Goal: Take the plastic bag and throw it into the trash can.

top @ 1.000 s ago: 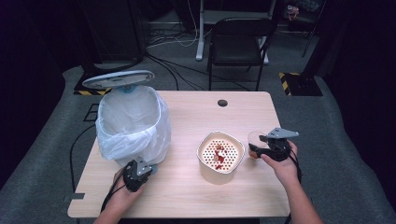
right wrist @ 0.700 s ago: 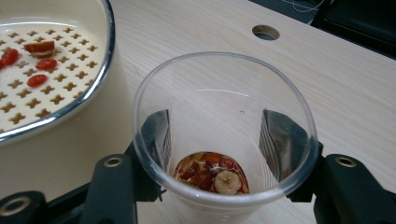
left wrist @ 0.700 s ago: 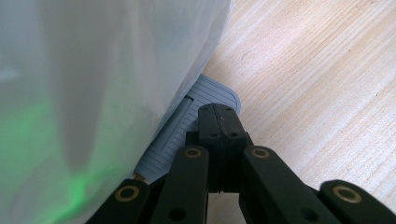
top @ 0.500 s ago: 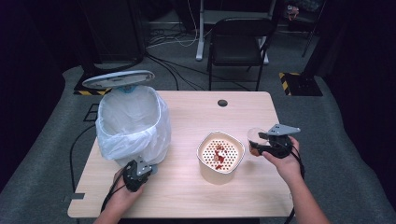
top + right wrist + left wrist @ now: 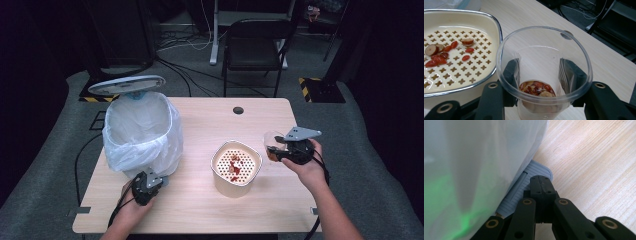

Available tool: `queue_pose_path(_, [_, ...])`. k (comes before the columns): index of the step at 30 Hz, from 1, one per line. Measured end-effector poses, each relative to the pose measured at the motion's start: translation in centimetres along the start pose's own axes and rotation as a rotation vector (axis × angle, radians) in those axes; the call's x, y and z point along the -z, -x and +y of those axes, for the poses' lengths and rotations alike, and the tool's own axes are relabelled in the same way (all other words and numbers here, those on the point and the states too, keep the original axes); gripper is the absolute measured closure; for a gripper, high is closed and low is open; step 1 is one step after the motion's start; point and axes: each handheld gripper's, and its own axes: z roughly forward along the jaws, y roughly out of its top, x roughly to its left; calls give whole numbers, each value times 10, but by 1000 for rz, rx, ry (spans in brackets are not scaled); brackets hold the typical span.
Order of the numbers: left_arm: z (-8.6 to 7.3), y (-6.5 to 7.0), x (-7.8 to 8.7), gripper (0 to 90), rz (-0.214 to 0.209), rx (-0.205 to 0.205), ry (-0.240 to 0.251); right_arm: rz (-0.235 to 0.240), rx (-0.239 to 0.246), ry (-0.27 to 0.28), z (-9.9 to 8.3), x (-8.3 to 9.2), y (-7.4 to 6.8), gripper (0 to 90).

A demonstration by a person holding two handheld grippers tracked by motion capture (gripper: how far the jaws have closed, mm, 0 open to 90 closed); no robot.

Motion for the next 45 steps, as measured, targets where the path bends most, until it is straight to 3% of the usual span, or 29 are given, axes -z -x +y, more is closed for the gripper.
queue_pose_path(5, [0, 0, 0, 900, 0, -1, 0, -7, 22, 6, 6, 3, -1, 523])
queue_pose_path(9, [0, 0, 0, 900, 0, 0, 0, -24, 68, 9, 13, 5, -7, 526])
queue_pose_path(18, [0, 0, 0, 900, 0, -1, 0, -5, 105, 28, 20, 7, -13, 526])
queue_pose_path(29, [0, 0, 0, 900, 1, -2, -5, -22, 228, 22, 28, 9, -22, 526])
queue_pose_path(45, [0, 0, 0, 900, 1, -2, -5, -13, 352, 14, 36, 5, -32, 527])
